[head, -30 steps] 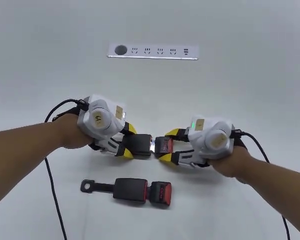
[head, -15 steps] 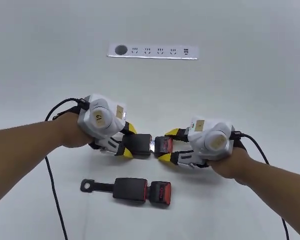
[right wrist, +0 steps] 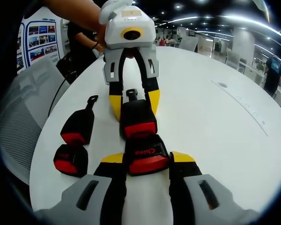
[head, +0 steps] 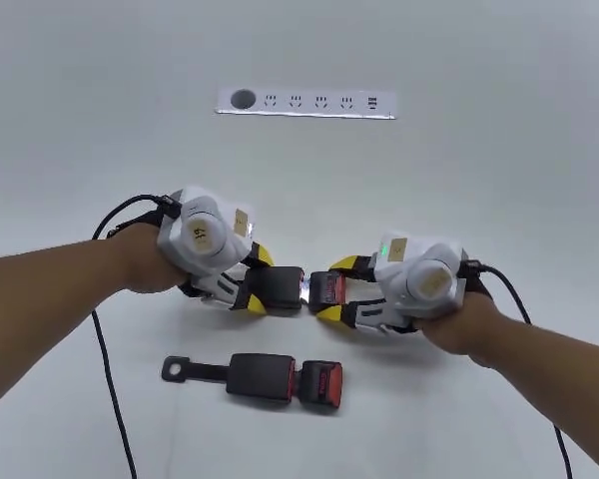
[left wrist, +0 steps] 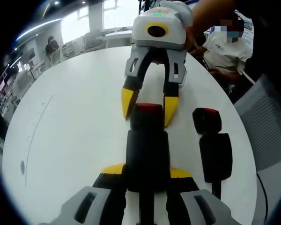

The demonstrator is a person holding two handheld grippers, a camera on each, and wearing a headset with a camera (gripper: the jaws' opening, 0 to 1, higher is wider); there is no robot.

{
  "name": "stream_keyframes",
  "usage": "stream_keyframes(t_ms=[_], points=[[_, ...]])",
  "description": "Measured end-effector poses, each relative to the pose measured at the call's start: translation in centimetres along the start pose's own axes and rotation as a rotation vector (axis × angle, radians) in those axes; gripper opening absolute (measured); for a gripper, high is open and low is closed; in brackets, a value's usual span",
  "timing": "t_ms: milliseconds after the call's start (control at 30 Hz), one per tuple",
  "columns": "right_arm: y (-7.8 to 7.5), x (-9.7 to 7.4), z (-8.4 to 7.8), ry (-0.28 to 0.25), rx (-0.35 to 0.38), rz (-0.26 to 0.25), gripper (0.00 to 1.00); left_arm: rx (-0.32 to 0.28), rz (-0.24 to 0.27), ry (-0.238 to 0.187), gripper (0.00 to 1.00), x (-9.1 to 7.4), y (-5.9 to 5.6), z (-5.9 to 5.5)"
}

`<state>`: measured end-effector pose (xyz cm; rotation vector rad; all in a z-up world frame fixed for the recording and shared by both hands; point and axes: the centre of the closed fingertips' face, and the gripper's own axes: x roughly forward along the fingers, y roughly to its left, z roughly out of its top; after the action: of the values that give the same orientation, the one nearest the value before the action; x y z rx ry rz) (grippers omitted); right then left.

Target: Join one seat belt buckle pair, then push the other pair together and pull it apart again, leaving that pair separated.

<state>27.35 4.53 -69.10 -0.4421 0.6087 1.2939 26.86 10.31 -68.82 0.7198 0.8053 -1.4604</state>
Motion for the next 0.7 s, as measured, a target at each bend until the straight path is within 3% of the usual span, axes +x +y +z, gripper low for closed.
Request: stream_keyframes(t_ms=[700], points=[[-0.3, -1.2, -1.1, 0.037, -0.002, -0.002, 0.33, 0.006, 0.0, 0.007, 0.33, 0.2, 0.3, -0.3]])
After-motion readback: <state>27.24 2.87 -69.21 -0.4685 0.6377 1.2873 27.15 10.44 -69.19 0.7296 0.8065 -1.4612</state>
